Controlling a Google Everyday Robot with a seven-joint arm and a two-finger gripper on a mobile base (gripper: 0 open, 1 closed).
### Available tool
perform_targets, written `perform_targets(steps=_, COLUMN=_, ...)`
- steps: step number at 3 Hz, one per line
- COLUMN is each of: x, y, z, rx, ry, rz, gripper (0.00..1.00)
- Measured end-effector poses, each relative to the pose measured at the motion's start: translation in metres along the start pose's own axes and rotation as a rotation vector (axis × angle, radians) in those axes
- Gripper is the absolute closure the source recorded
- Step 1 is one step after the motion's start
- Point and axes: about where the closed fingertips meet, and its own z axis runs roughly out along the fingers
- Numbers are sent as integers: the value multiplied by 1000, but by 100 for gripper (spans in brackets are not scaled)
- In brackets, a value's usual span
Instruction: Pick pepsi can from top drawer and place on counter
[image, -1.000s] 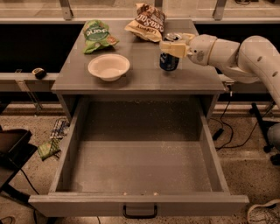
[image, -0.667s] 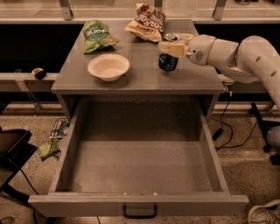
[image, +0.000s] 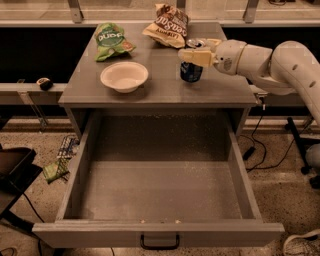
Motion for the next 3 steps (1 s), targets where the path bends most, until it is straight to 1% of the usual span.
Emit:
perform_targets(steps=1, x=0, y=0, z=0, rx=0, ry=0, rz=0, gripper=0)
perform_targets(steps=2, x=-3, y=3, z=4, rx=-10, ry=6, rz=-6, gripper=0)
perform_targets(steps=3, x=-28, y=5, z=-4, rx=-4, ry=24, rz=-59, gripper=0)
